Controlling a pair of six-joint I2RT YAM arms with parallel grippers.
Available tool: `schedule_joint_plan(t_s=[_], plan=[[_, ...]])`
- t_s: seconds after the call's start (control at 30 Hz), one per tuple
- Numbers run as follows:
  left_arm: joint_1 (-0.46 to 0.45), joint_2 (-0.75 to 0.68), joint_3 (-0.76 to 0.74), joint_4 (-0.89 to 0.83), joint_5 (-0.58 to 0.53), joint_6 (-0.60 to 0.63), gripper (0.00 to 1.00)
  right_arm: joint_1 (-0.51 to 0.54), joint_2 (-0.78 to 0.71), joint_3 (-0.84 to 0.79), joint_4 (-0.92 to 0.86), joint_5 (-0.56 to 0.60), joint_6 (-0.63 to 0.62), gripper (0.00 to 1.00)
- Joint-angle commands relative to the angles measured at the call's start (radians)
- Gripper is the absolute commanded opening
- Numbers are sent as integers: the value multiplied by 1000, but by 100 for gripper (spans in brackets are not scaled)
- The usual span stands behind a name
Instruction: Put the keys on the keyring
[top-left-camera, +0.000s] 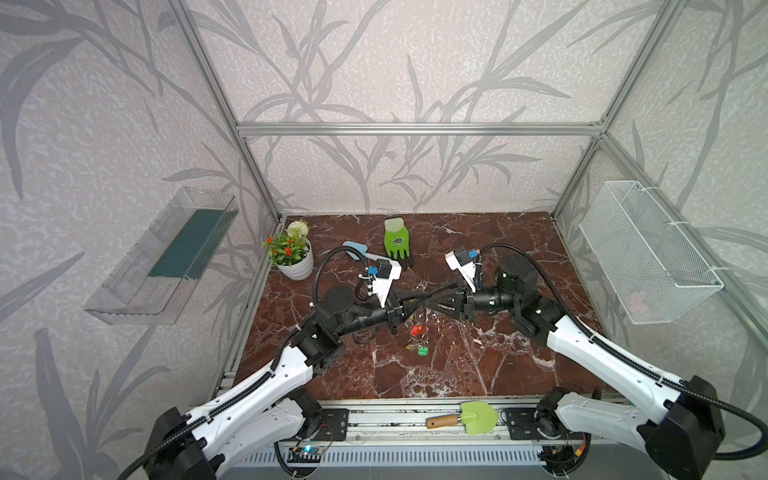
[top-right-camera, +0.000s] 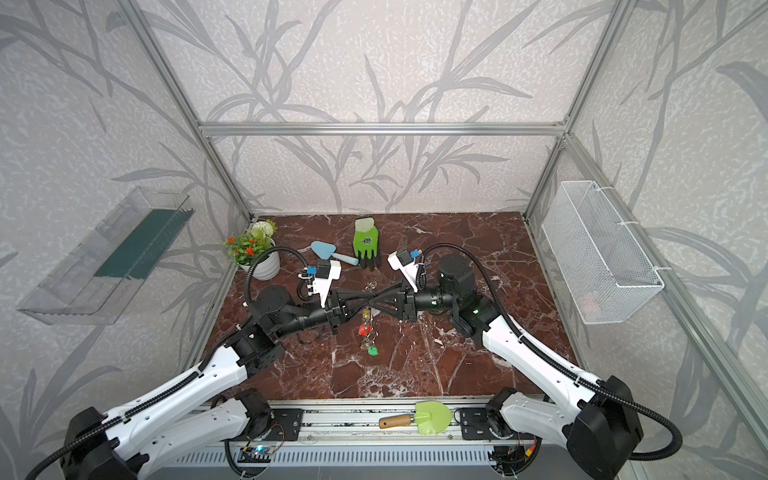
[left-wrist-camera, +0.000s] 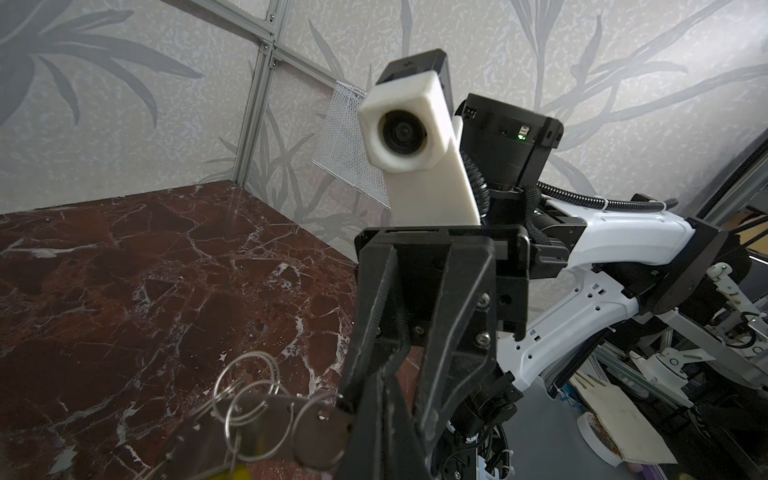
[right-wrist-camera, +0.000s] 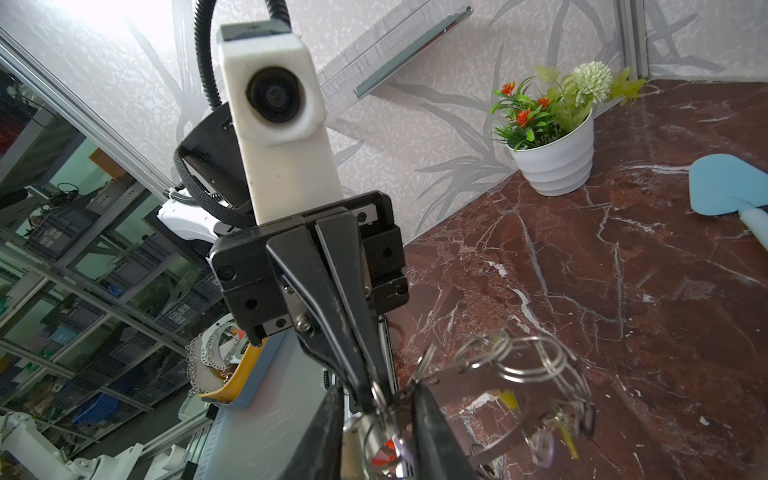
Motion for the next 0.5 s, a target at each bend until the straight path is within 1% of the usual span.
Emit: schedule_joint_plan(t_s=[0.0,0.1,0.13,0.27,0.47], plan=[[-7,8,19,22,1,25,0,6,13,31,35,-11,3,20],[-8,18,25,12,2,29,0,6,6,24,36,-12,5,4],[-7,18,29,4,2,32,0,5,1,18,35,-7,3,0],[-7,1,46,-50,1,49,0,5,-16,6,17,2,-7,0],[-6,-6,99,-187,47,75,0,6,-38,0,-15,9,-32,0]])
